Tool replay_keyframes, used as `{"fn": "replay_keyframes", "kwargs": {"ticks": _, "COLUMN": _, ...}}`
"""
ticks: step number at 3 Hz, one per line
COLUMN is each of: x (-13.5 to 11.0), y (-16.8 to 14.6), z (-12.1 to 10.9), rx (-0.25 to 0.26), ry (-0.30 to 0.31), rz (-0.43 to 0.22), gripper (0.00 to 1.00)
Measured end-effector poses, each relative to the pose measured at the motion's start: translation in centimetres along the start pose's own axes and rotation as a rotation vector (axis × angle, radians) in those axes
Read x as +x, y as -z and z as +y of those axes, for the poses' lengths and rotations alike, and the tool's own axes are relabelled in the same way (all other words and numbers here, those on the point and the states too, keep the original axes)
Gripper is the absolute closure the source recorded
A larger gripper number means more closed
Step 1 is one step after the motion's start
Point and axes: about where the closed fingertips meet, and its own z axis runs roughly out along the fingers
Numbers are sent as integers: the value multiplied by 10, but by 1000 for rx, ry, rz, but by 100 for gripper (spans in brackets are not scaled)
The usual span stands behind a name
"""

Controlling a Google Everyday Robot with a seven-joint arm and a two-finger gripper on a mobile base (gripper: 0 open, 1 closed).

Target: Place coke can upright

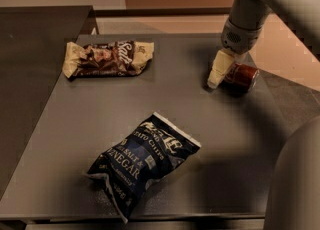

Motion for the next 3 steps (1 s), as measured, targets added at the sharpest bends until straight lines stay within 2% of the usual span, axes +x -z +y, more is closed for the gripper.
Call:
{"fn": "replay_keyframes", "kwargs": {"ticks": 2, "x": -2, "y": -8, "z": 1, "rx": -5, "ry": 39, "rz": 23, "gripper": 64}}
{"fn": "replay_keyframes", "kwargs": {"ticks": 3, "x": -9, "y": 6, "z": 2, "rx": -28, "ry": 79, "rz": -53, "gripper": 87}}
